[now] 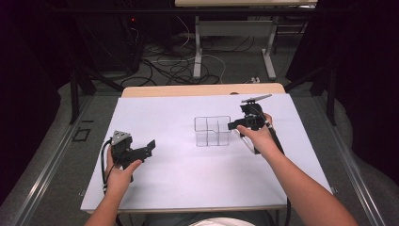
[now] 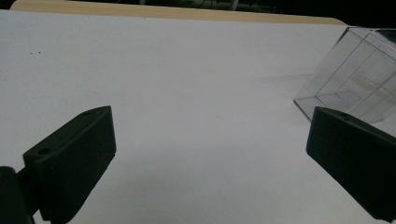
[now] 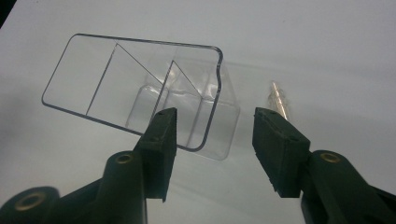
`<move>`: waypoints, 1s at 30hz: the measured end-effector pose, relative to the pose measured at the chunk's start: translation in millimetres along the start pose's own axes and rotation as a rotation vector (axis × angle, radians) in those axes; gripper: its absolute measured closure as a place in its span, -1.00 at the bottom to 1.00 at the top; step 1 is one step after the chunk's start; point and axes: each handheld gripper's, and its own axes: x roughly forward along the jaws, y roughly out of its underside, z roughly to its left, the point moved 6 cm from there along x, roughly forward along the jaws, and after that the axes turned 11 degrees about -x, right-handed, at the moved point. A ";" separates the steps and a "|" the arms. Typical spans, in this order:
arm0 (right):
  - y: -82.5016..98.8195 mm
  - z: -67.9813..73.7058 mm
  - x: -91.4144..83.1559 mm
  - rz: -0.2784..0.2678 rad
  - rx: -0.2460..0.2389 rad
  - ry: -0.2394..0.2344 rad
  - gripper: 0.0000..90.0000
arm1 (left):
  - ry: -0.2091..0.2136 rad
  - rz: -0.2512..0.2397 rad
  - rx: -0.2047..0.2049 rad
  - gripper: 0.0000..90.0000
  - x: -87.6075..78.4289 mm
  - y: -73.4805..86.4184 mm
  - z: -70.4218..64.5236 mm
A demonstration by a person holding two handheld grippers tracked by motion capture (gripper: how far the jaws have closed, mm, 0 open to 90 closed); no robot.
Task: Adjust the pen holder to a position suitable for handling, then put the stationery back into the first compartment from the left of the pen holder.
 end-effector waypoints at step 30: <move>18.2 -42.3 2.6 0.041 -0.180 0.088 -0.29 | -0.006 0.010 0.004 -0.96 2.1 1.7 0.1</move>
